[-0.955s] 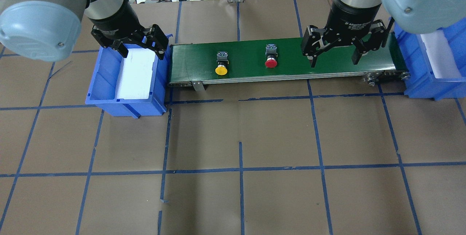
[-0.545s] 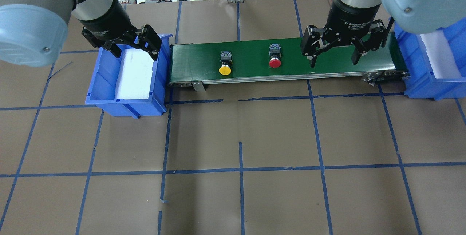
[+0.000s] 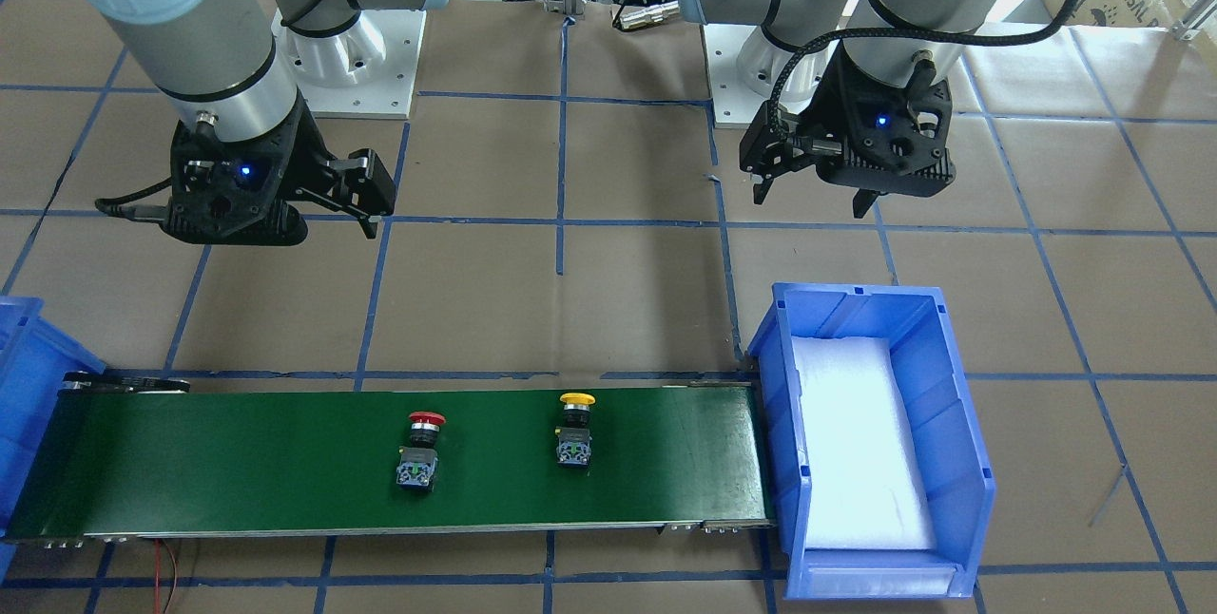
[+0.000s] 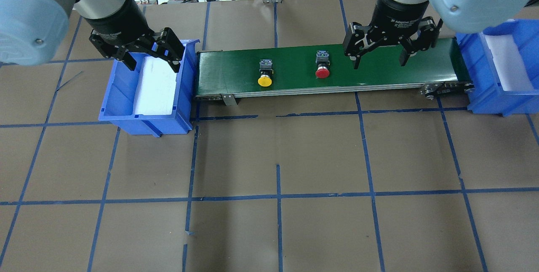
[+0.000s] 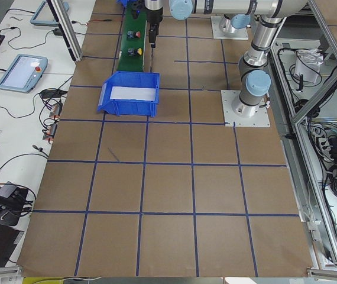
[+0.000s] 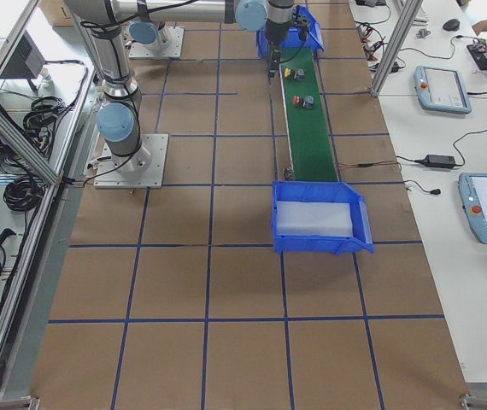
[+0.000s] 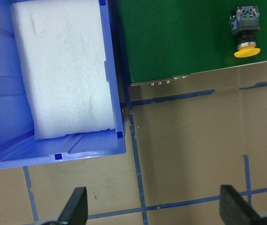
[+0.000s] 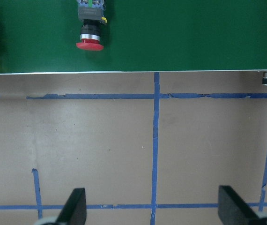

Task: Transport two buttons from left to right
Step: 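Raise the left gripper over its bin while the right gripper approaches the red button, then lower the right gripper onto the red button on the belt and grasp it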

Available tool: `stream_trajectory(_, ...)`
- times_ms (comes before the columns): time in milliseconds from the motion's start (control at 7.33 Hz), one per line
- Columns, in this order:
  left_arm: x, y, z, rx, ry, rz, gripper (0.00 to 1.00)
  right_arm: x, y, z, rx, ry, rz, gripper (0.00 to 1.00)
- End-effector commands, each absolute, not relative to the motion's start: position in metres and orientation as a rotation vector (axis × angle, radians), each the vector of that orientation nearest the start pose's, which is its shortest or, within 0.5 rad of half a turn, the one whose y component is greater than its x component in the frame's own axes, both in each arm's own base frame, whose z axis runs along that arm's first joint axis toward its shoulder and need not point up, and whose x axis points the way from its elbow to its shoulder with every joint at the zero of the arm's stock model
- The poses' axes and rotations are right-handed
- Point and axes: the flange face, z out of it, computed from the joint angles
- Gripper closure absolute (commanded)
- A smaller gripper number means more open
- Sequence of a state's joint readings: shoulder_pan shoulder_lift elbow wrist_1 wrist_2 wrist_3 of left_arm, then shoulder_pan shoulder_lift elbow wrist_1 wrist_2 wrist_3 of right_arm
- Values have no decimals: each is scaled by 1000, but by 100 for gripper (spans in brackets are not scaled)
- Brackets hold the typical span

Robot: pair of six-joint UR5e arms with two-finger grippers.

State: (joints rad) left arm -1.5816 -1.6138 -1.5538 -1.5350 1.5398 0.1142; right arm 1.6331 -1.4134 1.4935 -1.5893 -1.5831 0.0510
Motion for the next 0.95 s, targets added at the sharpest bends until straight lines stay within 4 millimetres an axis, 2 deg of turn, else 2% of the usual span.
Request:
stream_trajectory(0, -142, -507, 475, 197, 3166, -5, 0, 166, -576, 402, -15, 3152, 182, 0)
stream_trajectory(273, -141, -504, 474, 179, 3160, 13, 0, 159, -640, 378, -80, 3156, 56, 0)
stream_trajectory(409, -141, -504, 473, 179, 3160, 15, 0, 147, -657, 367, -47, 3152, 67, 0)
stream_trajectory(545, -141, -504, 472, 179, 3160, 18, 0, 145, -672, 338, -27, 3149, 113, 0)
stream_trajectory(682, -141, -504, 472, 179, 3160, 18, 0, 145, -678, 315, -66, 3147, 169, 0)
stream_trajectory(818, -141, -504, 472, 179, 3160, 18, 0, 148, -683, 312, -54, 3147, 148, 0)
